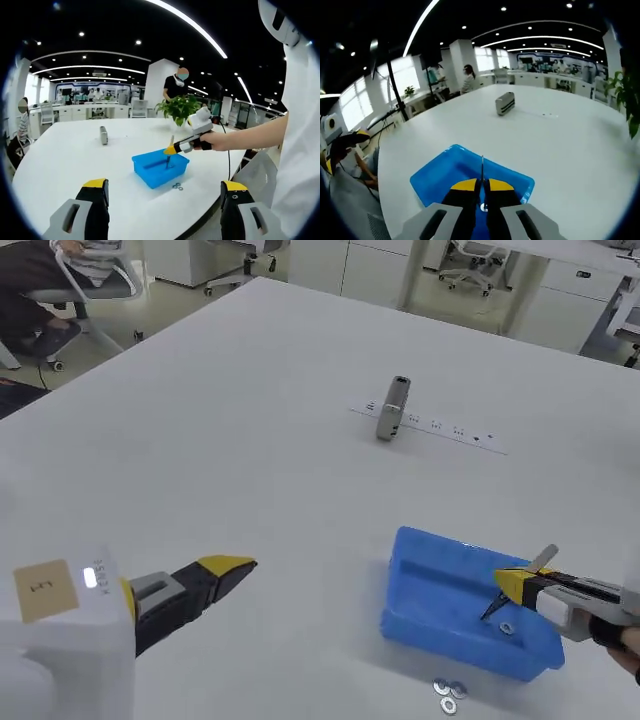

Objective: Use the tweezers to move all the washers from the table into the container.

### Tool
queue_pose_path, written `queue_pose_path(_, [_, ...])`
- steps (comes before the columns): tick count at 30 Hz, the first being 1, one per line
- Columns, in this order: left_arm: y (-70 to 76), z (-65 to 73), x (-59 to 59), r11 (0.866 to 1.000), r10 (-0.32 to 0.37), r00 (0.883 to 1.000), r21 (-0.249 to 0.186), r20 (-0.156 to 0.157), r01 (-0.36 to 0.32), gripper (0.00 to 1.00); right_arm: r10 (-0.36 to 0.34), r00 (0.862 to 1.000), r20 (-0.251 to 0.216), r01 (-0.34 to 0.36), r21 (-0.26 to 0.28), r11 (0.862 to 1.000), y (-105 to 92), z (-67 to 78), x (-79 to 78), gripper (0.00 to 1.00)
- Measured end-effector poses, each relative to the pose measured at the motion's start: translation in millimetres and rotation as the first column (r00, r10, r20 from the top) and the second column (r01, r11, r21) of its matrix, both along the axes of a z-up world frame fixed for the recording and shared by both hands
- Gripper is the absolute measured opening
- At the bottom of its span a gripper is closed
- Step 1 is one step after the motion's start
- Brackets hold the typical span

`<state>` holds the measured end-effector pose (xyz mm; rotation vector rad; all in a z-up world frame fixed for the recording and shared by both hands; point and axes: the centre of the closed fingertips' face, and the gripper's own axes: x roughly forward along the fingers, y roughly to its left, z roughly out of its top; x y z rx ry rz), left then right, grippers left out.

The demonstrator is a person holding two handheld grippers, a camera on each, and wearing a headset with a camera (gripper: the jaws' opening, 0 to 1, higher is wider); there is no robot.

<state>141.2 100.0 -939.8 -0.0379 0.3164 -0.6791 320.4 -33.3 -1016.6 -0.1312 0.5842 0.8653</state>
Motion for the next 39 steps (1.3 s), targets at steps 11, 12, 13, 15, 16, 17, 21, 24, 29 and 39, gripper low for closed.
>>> queue_pose_path(11, [-0.6,8.5,-3.0,1.000,0.004,1.000,-0.008,0.025,-0.004,0.95,0.035,0.998,0.054,-0.033,-0.024,0.999,2.3,2.5,-4.1,0.03])
queue_pose_path(12, [-1.2,9.5,-3.9,1.000,0.003,1.000,-0.008,0.023,-0.003,0.95,0.040,0.997,0.062,-0.039,-0.020,0.999,2.7,4.7,-5.0,0.03])
queue_pose_path(13, [-1.5,10.4,-4.6,1.000,0.002,1.000,-0.009,0.024,-0.002,0.95,0.040,0.997,0.067,-0.039,-0.017,0.999,2.6,6.5,-5.3,0.03])
queue_pose_path(15, [-2.2,11.6,-5.8,1.000,0.000,1.000,-0.004,0.027,0.000,0.95,0.035,0.996,0.087,-0.034,-0.004,0.999,2.1,12.6,-5.5,0.03])
queue_pose_path(16, [-2.7,11.4,-6.6,1.000,-0.004,1.000,0.007,0.027,0.004,0.95,0.035,0.996,0.087,-0.035,0.001,0.999,2.0,13.9,-6.2,0.03])
queue_pose_path(17, [-2.8,11.2,-6.9,1.000,-0.004,1.000,0.016,0.028,0.003,0.95,0.032,0.995,0.094,-0.033,0.016,0.999,2.4,18.9,-8.3,0.03])
queue_pose_path(21, [-4.0,17.7,-6.5,1.000,0.019,0.999,0.010,0.048,-0.020,0.95,0.036,0.990,0.133,-0.048,0.092,0.995,5.1,43.8,-18.8,0.03])
queue_pose_path(24, [-8.9,18.7,-5.2,0.999,0.033,0.999,0.006,0.043,-0.033,0.95,0.064,0.989,0.136,-0.084,0.141,0.986,6.6,57.4,-32.3,0.03])
queue_pose_path(29, [-22.4,19.5,-4.3,0.999,0.044,0.999,0.002,0.024,-0.045,0.95,0.111,0.987,0.118,-0.134,0.216,0.967,5.7,72.0,-59.6,0.03])
queue_pose_path(39, [-27.6,26.5,-10.1,0.990,0.141,0.990,0.027,0.026,-0.142,0.95,0.241,0.969,0.062,-0.248,0.206,0.946,-0.9,51.0,-96.9,0.03])
